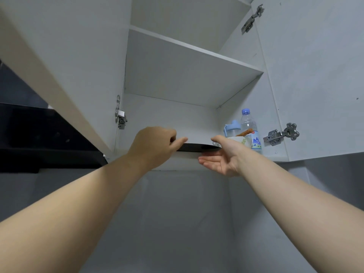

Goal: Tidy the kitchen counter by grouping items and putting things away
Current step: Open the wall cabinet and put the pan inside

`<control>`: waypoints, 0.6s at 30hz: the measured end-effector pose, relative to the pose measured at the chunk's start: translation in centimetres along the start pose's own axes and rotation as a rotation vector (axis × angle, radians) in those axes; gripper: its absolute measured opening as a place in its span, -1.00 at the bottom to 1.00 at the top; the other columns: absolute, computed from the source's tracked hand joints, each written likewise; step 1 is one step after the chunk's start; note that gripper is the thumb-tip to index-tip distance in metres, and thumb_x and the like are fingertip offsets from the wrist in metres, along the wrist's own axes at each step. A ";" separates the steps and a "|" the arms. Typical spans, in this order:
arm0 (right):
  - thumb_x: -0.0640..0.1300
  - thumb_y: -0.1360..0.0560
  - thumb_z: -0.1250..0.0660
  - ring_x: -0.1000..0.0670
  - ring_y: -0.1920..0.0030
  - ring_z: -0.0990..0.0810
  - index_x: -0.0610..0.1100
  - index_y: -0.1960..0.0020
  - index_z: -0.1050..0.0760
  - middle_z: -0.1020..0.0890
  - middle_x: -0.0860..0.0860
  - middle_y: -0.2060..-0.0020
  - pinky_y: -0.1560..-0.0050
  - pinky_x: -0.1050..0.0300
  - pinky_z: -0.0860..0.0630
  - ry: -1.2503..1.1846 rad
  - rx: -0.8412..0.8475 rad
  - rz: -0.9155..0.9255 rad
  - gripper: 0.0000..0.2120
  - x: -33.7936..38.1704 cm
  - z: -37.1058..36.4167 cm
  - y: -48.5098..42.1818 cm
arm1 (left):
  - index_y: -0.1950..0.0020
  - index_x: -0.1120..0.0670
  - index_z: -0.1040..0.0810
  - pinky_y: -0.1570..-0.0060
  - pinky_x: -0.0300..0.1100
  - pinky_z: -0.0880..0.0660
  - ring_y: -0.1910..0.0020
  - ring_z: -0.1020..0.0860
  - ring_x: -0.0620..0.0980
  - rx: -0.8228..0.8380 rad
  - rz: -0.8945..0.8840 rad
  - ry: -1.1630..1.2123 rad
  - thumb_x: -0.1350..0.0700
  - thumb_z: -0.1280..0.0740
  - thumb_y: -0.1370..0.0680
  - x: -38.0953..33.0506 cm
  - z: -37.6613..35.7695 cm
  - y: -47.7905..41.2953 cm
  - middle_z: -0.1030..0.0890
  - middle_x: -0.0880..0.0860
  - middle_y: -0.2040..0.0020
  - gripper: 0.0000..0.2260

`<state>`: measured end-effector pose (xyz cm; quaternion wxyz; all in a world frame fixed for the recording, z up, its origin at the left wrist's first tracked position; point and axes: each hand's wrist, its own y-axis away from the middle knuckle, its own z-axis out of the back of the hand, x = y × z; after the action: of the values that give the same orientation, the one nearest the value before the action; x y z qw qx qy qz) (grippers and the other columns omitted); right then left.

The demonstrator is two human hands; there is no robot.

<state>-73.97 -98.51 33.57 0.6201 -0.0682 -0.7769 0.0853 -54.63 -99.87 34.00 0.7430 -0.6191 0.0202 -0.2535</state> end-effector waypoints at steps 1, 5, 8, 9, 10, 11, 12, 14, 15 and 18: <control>-0.04 -0.58 -0.21 -0.20 0.35 -0.66 -0.36 0.11 -0.42 -0.62 -0.27 0.31 0.46 0.07 -0.58 -0.028 0.005 0.007 -0.65 -0.1 -0.3 0.2 | 0.40 0.06 -0.34 0.42 -0.14 -0.16 0.43 -0.32 -0.01 -0.010 0.047 0.069 -0.14 -0.16 -0.57 0.1 0.2 0.3 -0.38 0.00 0.47 -0.58; -0.27 -0.59 -0.12 -0.28 0.09 -0.63 -0.38 0.12 -0.43 -0.63 -0.27 0.34 0.36 -0.02 -0.58 -0.135 0.014 0.036 -0.79 -0.2 -1.6 0.6 | 0.37 0.20 -0.38 0.39 -0.11 -0.21 0.43 -0.30 0.05 -0.056 0.160 0.262 0.04 -0.20 -0.54 0.0 0.1 1.0 -0.35 0.06 0.48 -0.67; -0.34 -0.59 -0.01 -0.26 -0.16 -0.57 -0.39 0.17 -0.39 -0.61 -0.27 0.20 0.49 0.07 -0.56 -0.166 -0.021 0.047 -0.74 0.0 -2.5 1.0 | 0.30 0.20 -0.49 0.32 0.00 -0.40 0.35 -0.48 0.11 -0.152 0.186 0.343 0.01 -0.15 -0.46 -0.3 0.5 1.5 -0.52 0.11 0.38 -0.70; -0.34 -0.60 0.01 -0.26 -0.20 -0.55 -0.39 0.19 -0.38 -0.62 -0.26 0.22 0.51 0.09 -0.54 -0.165 -0.030 0.047 -0.73 0.1 -2.7 1.1 | 0.28 0.18 -0.51 0.29 0.00 -0.43 0.32 -0.51 0.10 -0.193 0.190 0.357 0.01 -0.14 -0.44 -0.5 0.8 1.6 -0.55 0.09 0.35 -0.71; -0.33 -0.61 0.01 -0.24 -0.22 -0.54 -0.38 0.20 -0.37 -0.63 -0.26 0.22 0.52 0.11 -0.54 -0.167 -0.037 0.048 -0.72 0.1 -2.9 1.3 | 0.28 0.16 -0.52 0.28 -0.02 -0.43 0.31 -0.52 0.07 -0.230 0.190 0.361 0.02 -0.14 -0.44 -0.6 1.1 1.8 -0.56 0.06 0.33 -0.72; -0.33 -0.61 0.01 -0.23 -0.23 -0.54 -0.37 0.22 -0.37 -0.64 -0.27 0.16 0.52 0.12 -0.53 -0.175 -0.043 0.049 -0.70 0.2 -3.0 1.4 | 0.29 0.15 -0.50 0.30 -0.05 -0.41 0.32 -0.50 0.05 -0.260 0.192 0.356 0.02 -0.14 -0.44 -0.7 1.4 2.0 -0.55 0.03 0.32 -0.74; -0.33 -0.61 0.02 -0.22 -0.24 -0.53 -0.37 0.22 -0.37 -0.63 -0.28 0.02 0.50 0.13 -0.54 -0.187 -0.043 0.048 -0.70 0.3 -3.1 1.7 | 0.32 0.15 -0.46 0.33 -0.07 -0.36 0.36 -0.45 0.04 -0.284 0.197 0.348 0.03 -0.13 -0.44 -0.8 1.6 2.1 -0.51 0.02 0.35 -0.75; -0.35 -0.61 0.02 -0.22 -0.23 -0.54 -0.38 0.21 -0.37 -0.57 -0.27 -0.16 0.25 0.14 -0.60 -0.218 -0.031 0.046 -0.71 0.4 -3.1 2.1 | 0.39 0.16 -0.34 0.40 -0.10 -0.24 0.43 -0.30 0.03 -0.294 0.277 0.374 0.03 -0.12 -0.43 -0.9 1.9 2.3 -0.38 0.08 0.44 -0.73; -0.35 -0.61 0.02 -0.23 -0.22 -0.54 -0.39 0.20 -0.37 -0.56 -0.27 -0.18 0.03 0.12 -0.58 -0.236 -0.024 0.044 -0.71 0.5 -3.1 2.2 | 0.40 0.20 -0.32 0.41 -0.08 -0.23 0.44 -0.27 0.02 -0.277 0.352 0.416 0.01 -0.10 -0.42 -1.0 2.0 2.3 -0.37 0.18 0.45 -0.70; -0.36 -0.60 0.03 -0.26 -0.21 -0.54 -0.41 0.16 -0.38 -0.55 -0.29 -0.19 -0.14 0.08 -0.50 -0.262 -0.010 0.044 -0.72 1.0 -3.0 3.3 | 0.37 0.30 -0.46 0.33 0.04 -0.51 0.48 -0.41 0.03 -0.205 0.621 0.643 -0.01 -0.12 -0.45 -1.8 3.3 2.4 -0.52 0.27 0.42 -0.60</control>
<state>-71.23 -94.93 34.42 0.5112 -0.0764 -0.8498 0.1034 -54.23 -95.92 32.06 0.6746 -0.5439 0.4594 -0.1949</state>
